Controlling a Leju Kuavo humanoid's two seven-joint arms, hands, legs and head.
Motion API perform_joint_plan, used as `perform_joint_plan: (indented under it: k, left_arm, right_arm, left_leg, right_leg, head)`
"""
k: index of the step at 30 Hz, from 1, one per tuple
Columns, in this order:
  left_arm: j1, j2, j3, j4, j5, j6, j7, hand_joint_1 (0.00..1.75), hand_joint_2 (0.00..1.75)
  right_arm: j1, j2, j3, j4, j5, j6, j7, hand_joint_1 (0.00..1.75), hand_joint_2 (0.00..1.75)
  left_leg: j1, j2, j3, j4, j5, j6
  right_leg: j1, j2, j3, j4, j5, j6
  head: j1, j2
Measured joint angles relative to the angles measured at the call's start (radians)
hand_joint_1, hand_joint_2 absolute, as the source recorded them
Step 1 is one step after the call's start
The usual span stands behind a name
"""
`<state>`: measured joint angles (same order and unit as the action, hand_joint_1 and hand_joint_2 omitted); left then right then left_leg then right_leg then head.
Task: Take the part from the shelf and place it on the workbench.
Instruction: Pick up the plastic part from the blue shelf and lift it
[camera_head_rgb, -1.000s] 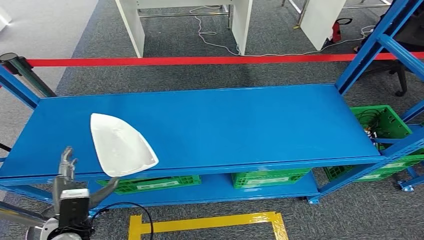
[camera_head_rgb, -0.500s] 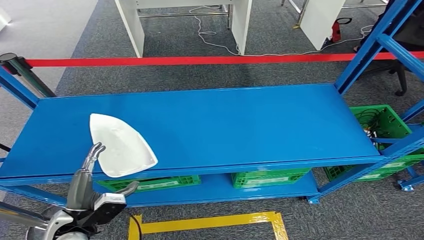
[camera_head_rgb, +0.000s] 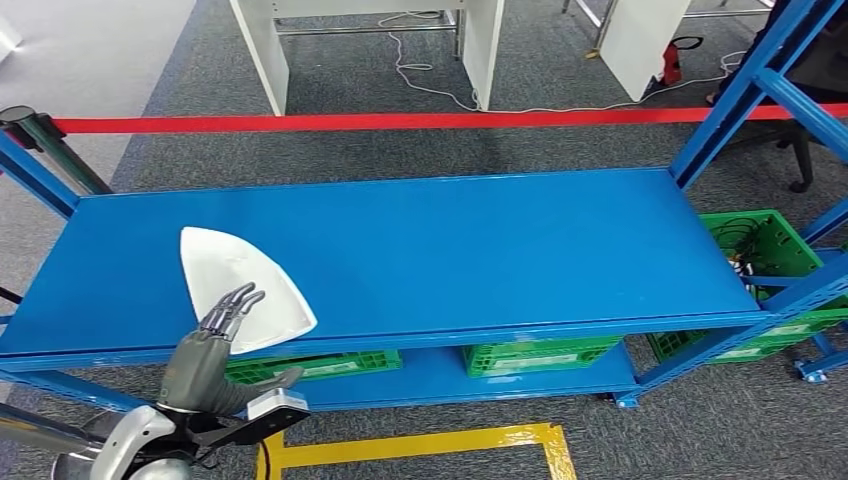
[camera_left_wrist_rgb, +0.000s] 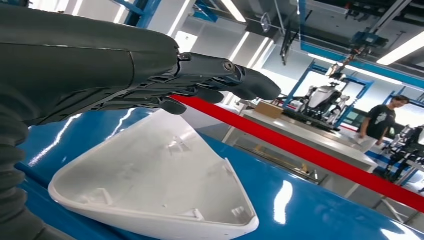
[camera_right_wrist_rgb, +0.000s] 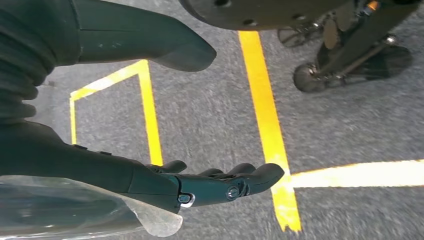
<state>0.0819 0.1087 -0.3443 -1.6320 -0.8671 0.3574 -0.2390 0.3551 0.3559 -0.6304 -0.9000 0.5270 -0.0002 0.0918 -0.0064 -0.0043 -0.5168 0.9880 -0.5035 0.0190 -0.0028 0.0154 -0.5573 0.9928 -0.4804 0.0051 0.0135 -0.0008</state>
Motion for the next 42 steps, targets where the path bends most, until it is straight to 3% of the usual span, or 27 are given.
perform_joint_plan:
  k: [5,12,21,42]
  left_arm:
    - [-0.006,0.000,-0.023,0.002,-0.023,-0.001,0.035,0.00,1.75]
    - [0.001,-0.029,-0.046,0.001,-0.079,-0.037,0.086,0.00,1.75]
    - [-0.032,-0.056,-0.104,0.005,-0.142,-0.074,0.213,0.00,1.75]
    - [-0.133,-0.095,-0.143,0.090,-0.309,-0.103,0.442,0.00,1.75]
  right_arm:
    - [0.024,0.000,0.039,-0.045,-0.093,-0.064,-0.023,0.00,1.75]
    - [0.039,0.000,0.062,-0.083,-0.090,-0.057,-0.047,0.00,1.75]
    - [0.132,0.000,0.146,-0.273,-0.193,-0.003,0.056,0.00,1.75]
    - [0.190,0.000,0.217,-0.392,-0.208,-0.001,0.080,0.00,1.75]
  left_leg:
    - [0.000,0.000,0.000,0.000,0.000,0.000]
    - [0.000,0.000,0.000,0.000,0.000,0.000]
    - [0.000,0.000,0.000,0.000,0.000,0.000]
    - [0.000,0.000,0.000,0.000,0.000,0.000]
  right_leg:
    - [0.000,0.000,0.000,0.000,0.000,0.000]
    - [0.000,0.000,-0.001,0.000,0.000,0.000]
    - [0.000,0.000,0.000,0.000,0.000,0.000]
    - [0.000,0.000,0.000,0.000,0.000,0.000]
  head:
    - [0.000,0.000]
    - [0.000,0.000]
    - [0.000,0.000]
    - [0.000,0.000]
